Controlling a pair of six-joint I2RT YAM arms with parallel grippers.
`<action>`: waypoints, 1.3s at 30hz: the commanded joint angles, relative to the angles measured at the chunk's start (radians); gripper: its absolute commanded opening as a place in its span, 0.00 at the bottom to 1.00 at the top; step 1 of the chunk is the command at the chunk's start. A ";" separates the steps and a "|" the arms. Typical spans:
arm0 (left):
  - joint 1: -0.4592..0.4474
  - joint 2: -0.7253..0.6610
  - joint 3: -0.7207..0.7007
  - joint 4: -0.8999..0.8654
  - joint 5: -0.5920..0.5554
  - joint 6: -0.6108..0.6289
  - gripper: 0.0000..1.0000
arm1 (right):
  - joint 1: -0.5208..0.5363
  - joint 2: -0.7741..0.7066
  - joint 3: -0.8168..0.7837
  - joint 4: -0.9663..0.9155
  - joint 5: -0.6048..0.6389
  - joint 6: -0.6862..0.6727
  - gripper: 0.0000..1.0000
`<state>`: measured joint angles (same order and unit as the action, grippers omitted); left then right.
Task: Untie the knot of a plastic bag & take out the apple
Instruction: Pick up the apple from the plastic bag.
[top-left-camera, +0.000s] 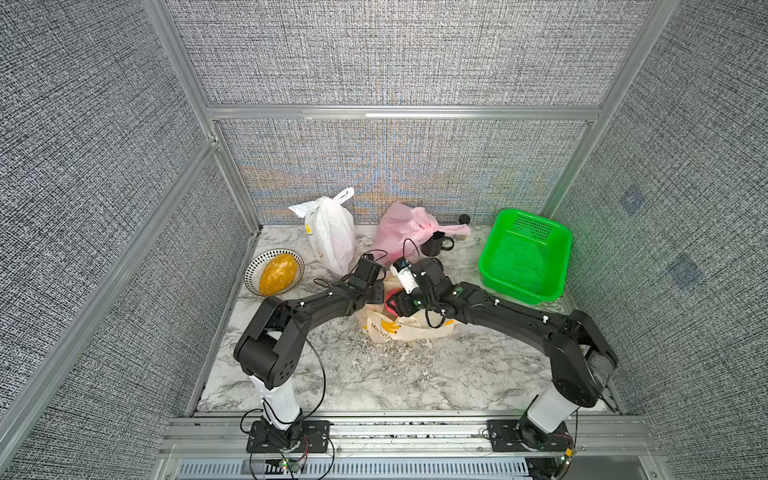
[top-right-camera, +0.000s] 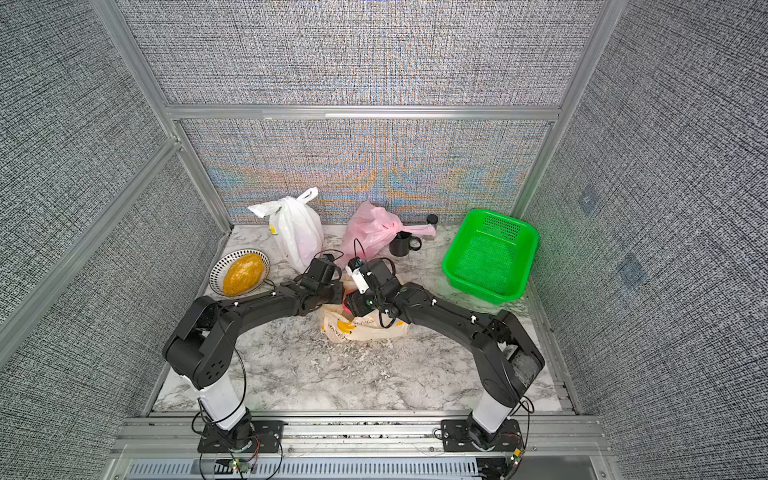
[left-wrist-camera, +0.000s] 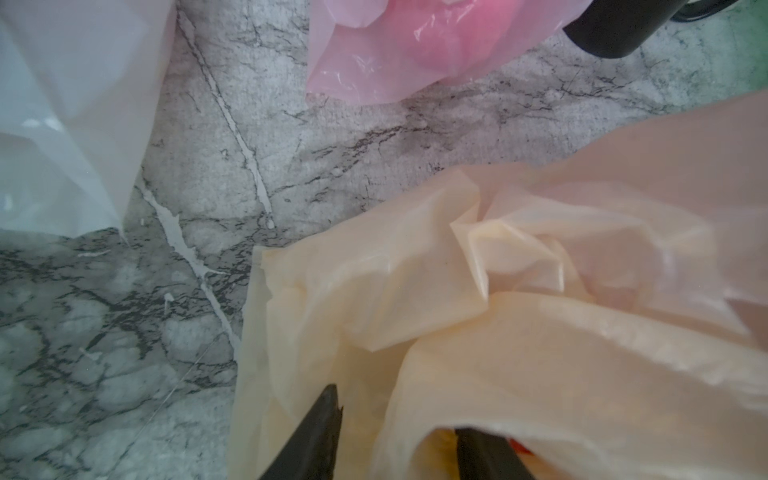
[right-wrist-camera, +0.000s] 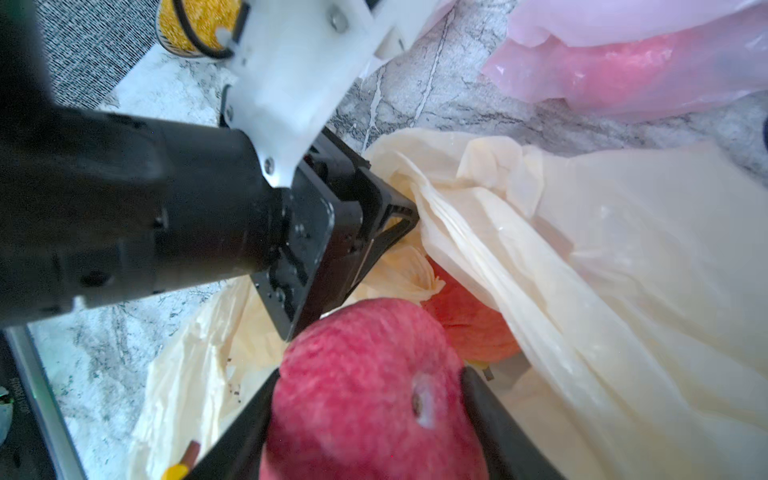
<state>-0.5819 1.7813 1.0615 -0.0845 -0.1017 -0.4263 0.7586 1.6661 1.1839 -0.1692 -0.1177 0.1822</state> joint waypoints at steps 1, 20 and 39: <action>-0.001 -0.010 -0.003 0.017 0.000 0.006 0.48 | 0.000 0.001 -0.002 0.039 -0.029 0.008 0.51; -0.021 -0.014 -0.005 0.012 -0.039 0.023 0.48 | -0.135 -0.229 -0.279 0.385 -0.193 0.222 0.50; -0.027 -0.026 -0.043 0.011 -0.127 0.021 0.48 | -0.194 -0.272 -0.581 0.241 -0.149 0.186 0.46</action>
<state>-0.6079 1.7576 1.0149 -0.0776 -0.2031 -0.4152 0.5636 1.3796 0.6136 0.0631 -0.3092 0.3656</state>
